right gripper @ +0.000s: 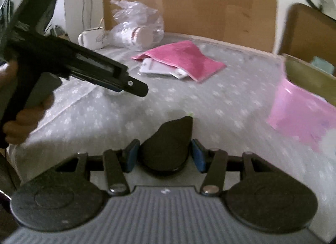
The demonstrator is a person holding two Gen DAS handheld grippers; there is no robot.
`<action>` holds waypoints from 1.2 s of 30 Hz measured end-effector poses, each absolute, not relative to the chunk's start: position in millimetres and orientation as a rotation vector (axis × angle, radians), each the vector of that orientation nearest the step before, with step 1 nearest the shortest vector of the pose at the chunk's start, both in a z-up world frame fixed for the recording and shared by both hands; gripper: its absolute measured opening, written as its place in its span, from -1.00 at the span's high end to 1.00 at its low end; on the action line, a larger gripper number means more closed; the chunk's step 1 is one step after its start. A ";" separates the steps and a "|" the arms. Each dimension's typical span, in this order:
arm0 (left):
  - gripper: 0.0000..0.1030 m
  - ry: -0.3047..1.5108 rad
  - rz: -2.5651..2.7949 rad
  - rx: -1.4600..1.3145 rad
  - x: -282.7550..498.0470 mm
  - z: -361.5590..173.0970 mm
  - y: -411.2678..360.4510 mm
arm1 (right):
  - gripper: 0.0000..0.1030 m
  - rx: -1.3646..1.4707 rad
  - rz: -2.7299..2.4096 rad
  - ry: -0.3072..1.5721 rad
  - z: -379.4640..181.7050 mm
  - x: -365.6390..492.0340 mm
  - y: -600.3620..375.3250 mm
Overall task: Organize soft objects
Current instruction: 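Carry the black pad over the pink tin with the right tool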
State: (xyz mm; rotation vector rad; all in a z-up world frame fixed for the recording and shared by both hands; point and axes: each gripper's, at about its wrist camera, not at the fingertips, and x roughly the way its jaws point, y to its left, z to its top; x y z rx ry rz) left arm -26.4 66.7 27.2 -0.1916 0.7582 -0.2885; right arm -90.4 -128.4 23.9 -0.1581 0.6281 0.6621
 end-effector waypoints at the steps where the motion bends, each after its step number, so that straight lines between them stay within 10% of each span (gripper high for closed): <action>1: -0.20 0.776 -0.329 -0.189 -28.0 28.3 57.9 | -0.11 -0.148 0.653 0.625 23.5 -96.0 -134.4; 15: 0.21 0.900 -0.550 -0.109 -34.1 24.4 -39.9 | -0.06 -0.080 0.629 0.549 11.7 -115.8 -170.1; 25: 0.22 0.652 -0.769 0.020 27.7 108.4 -160.6 | -0.07 -0.014 0.348 0.290 68.3 -93.4 -257.1; 36: 0.21 0.784 -0.766 -0.021 139.7 61.2 -255.8 | -0.07 0.060 0.152 0.452 57.5 15.8 -338.7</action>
